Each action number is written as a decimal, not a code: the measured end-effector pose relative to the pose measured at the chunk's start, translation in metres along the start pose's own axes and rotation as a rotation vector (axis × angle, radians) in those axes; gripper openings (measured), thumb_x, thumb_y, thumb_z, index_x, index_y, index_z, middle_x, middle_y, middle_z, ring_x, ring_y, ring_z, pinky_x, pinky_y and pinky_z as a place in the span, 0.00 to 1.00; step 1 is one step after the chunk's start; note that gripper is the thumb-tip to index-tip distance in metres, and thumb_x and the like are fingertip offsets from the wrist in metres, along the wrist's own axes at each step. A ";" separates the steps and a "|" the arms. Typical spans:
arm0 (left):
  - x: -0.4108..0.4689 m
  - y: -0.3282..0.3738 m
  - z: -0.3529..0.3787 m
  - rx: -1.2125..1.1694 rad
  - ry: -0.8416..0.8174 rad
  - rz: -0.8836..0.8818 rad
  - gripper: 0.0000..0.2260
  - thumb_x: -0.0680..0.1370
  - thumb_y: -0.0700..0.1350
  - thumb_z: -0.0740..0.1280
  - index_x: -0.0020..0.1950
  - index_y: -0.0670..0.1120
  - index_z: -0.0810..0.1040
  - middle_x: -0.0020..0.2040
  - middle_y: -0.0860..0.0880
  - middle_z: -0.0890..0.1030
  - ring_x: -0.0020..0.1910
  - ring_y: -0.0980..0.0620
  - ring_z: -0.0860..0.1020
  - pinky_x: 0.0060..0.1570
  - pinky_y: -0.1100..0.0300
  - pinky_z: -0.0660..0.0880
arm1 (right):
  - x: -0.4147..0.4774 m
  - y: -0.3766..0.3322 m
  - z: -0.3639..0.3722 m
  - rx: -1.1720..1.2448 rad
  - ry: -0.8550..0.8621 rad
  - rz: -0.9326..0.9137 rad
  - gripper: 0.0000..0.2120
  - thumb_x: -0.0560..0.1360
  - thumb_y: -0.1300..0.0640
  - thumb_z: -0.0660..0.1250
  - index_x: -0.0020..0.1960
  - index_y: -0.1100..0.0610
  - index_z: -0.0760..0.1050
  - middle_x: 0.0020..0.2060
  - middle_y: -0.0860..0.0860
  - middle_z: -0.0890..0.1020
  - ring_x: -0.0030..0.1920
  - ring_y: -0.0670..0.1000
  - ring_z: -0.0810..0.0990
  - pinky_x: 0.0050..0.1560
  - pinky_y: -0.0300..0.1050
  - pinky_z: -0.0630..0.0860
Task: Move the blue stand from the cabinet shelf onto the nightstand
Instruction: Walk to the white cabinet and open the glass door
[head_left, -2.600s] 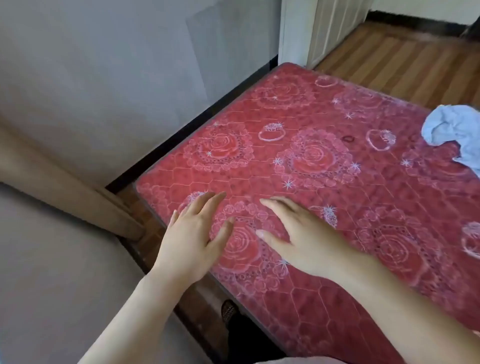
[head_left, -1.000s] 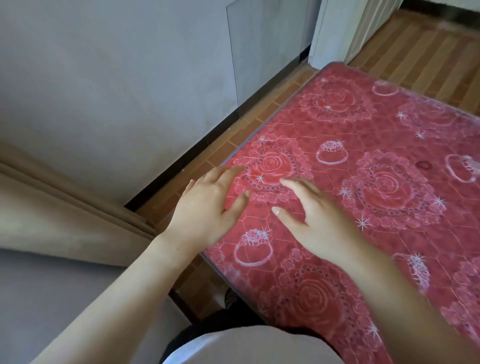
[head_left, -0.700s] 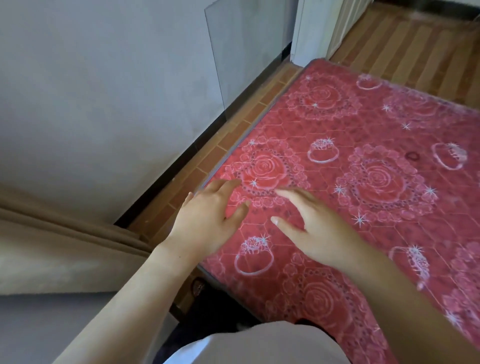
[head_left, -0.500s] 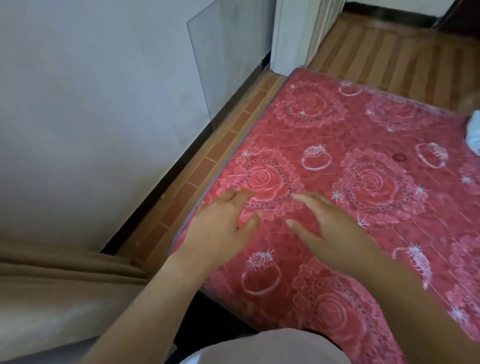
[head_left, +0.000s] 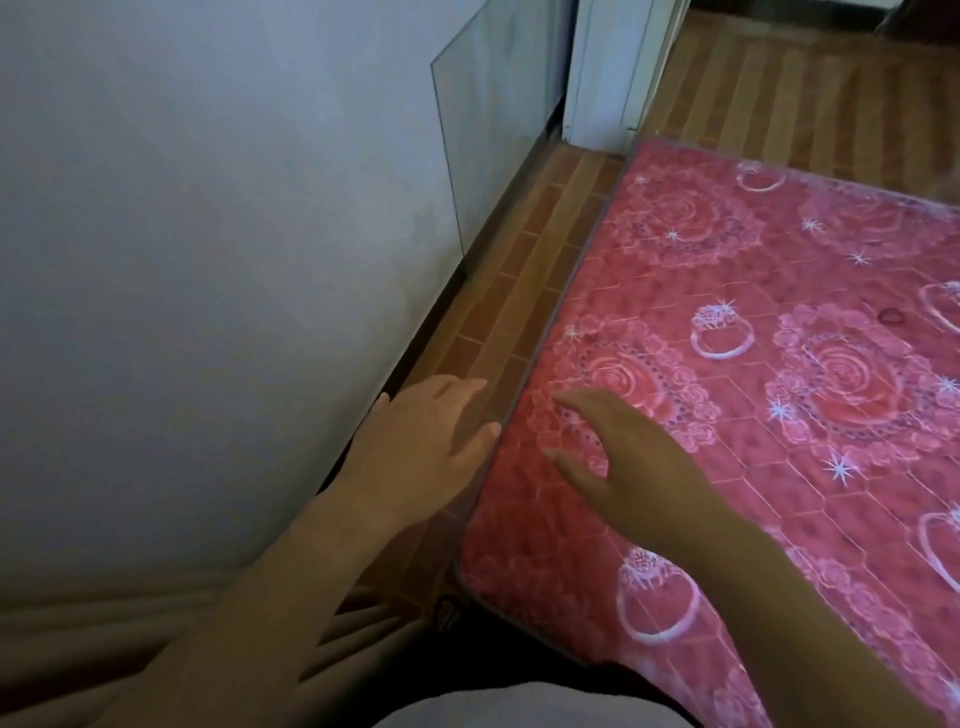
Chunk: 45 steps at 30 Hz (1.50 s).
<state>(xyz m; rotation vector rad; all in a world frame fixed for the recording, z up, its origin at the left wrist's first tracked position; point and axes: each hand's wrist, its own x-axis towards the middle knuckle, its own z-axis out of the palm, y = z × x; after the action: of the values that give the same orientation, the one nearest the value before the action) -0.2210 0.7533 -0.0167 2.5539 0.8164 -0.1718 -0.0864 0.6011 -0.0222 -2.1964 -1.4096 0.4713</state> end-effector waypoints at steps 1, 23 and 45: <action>0.000 -0.006 -0.003 0.001 0.009 -0.008 0.24 0.77 0.62 0.53 0.71 0.56 0.62 0.71 0.54 0.68 0.67 0.52 0.68 0.65 0.44 0.67 | 0.006 -0.002 0.004 -0.001 -0.008 -0.011 0.24 0.74 0.47 0.64 0.67 0.53 0.66 0.65 0.51 0.73 0.63 0.51 0.71 0.60 0.41 0.65; 0.027 -0.236 -0.117 -0.098 0.098 -0.128 0.24 0.77 0.59 0.56 0.72 0.54 0.62 0.71 0.54 0.67 0.68 0.54 0.67 0.67 0.51 0.66 | 0.206 -0.156 0.127 0.060 -0.074 -0.060 0.26 0.74 0.46 0.64 0.69 0.51 0.63 0.67 0.51 0.70 0.66 0.51 0.69 0.65 0.49 0.68; 0.160 -0.249 -0.161 -0.086 0.009 0.107 0.24 0.77 0.59 0.56 0.72 0.55 0.60 0.73 0.55 0.65 0.70 0.54 0.65 0.67 0.56 0.63 | 0.302 -0.134 0.088 0.054 0.042 0.128 0.25 0.73 0.46 0.64 0.68 0.50 0.63 0.66 0.50 0.71 0.65 0.51 0.70 0.64 0.52 0.70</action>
<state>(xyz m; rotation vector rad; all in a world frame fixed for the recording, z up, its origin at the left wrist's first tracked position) -0.2370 1.0899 -0.0078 2.5116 0.6738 -0.0899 -0.1094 0.9419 -0.0266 -2.2480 -1.2256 0.4990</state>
